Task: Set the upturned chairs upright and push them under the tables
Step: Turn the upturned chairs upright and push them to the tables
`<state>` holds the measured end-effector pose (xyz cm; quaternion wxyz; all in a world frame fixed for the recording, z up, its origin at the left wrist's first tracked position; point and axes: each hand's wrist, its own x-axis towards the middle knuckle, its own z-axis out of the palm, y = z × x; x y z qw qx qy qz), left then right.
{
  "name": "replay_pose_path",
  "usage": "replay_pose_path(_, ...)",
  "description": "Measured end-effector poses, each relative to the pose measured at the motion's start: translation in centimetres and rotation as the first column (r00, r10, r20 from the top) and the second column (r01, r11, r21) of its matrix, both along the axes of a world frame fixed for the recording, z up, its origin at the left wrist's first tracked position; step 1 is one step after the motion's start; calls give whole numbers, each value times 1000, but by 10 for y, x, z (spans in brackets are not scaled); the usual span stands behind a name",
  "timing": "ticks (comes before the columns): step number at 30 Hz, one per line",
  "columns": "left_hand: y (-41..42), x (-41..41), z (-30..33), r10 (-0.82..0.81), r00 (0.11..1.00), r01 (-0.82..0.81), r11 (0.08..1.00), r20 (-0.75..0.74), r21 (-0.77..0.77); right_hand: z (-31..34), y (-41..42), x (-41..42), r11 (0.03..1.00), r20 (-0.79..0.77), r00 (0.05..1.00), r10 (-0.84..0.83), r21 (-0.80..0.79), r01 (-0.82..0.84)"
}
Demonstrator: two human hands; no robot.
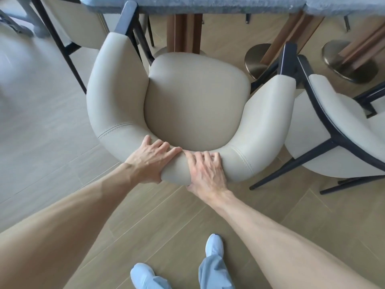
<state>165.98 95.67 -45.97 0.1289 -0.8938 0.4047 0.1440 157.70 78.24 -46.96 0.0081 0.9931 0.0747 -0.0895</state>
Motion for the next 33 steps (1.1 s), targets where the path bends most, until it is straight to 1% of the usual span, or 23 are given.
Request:
replay_pose_path(3, 6, -21, -6, 17, 1000, -17, 1000, -2, -22, -3, 3, -19, 1000, -2, 1000, 14, 12, -14)
replay_pose_path(8, 6, -69, -11, 86, 996, -90, 980, -26, -179, -6, -6, -53, 999, -12, 999, 40, 24, -39)
replay_pose_path(11, 6, -91, -15, 110, 994, -112, 971, -24, -211, -5, -7, -67, 998, -37, 998, 54, 18, -54)
replay_pose_path(17, 15, -103, -15, 89, 996, -92, 979, -27, -180, -2, 3, -87, 999, -33, 999, 36, 30, -35)
replay_pose_path(23, 5, -107, -7, 92, 990, -108, 983, -109, -147, 5, -8, -92, 999, -77, 996, 48, 25, -46)
replay_pose_path(26, -4, -100, -2, 99, 983, -121, 983, -154, -141, 10, -21, -82, 998, -90, 994, 63, 28, -60)
replay_pose_path(33, -21, -49, 11, 95, 978, -113, 990, -184, -89, 19, -35, -38, 998, -100, 993, 62, 18, -61)
